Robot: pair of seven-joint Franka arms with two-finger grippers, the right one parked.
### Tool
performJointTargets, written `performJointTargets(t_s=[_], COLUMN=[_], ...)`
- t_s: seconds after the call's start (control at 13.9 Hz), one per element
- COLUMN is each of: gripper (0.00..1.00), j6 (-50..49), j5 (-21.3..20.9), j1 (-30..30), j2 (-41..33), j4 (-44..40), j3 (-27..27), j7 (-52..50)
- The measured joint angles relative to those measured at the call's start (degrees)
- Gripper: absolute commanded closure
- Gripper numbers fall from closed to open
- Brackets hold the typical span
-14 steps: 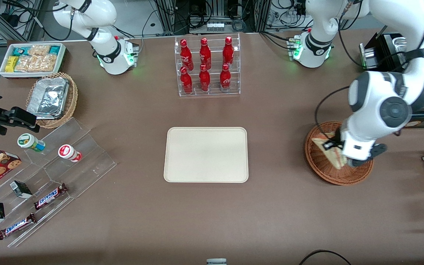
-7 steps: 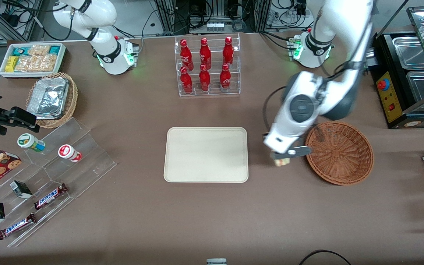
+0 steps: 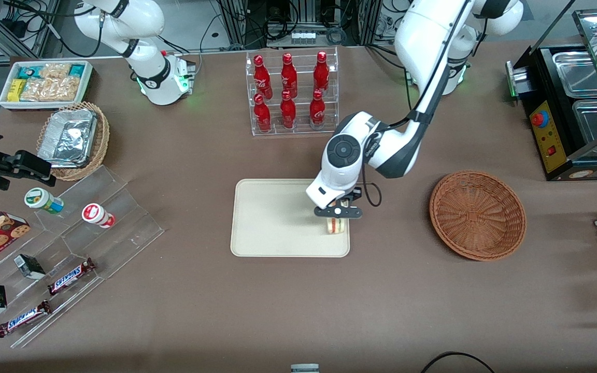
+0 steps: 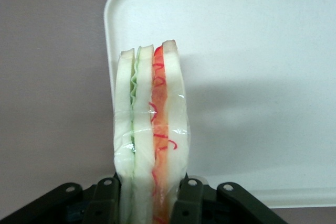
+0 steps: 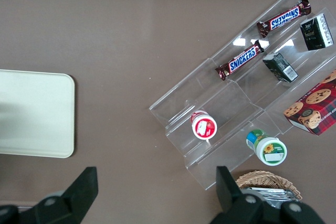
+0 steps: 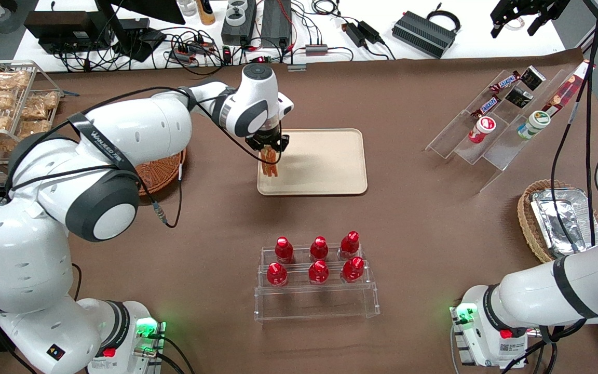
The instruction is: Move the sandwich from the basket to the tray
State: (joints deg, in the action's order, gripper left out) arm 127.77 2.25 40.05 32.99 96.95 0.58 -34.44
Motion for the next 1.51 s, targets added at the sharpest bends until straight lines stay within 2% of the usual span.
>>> performJointTargets(t_s=[0.22, 0.29, 0.5, 0.65, 0.72, 0.86, 1.01, 1.22, 1.51], gripper=[0.61, 0.58, 0.42, 0.25, 0.20, 0.01, 0.00, 0.00, 0.00], j6=[2.17, 2.32, 3.64, 4.78, 5.00, 5.14, 4.27, -5.01, -14.27], j5=[0.07, 0.09, 0.11, 0.11, 0.11, 0.15, 0.32, 0.43, 0.44], j1=[0.03, 0.03, 0.03, 0.03, 0.03, 0.03, -0.06, -1.07, -8.58], j2=[1.29, 1.66, 2.74, 3.24, 3.29, 3.23, 2.05, -3.79, -12.90], j4=[-0.02, -0.03, -0.03, -0.03, -0.04, -0.52, -1.70, -2.93, -2.83], j3=[0.20, 0.24, 0.25, 0.25, 0.26, 0.27, 0.71, 2.82, 4.06], j7=[0.14, 0.16, 0.20, 0.20, 0.20, 0.20, 0.04, 0.03, 0.87])
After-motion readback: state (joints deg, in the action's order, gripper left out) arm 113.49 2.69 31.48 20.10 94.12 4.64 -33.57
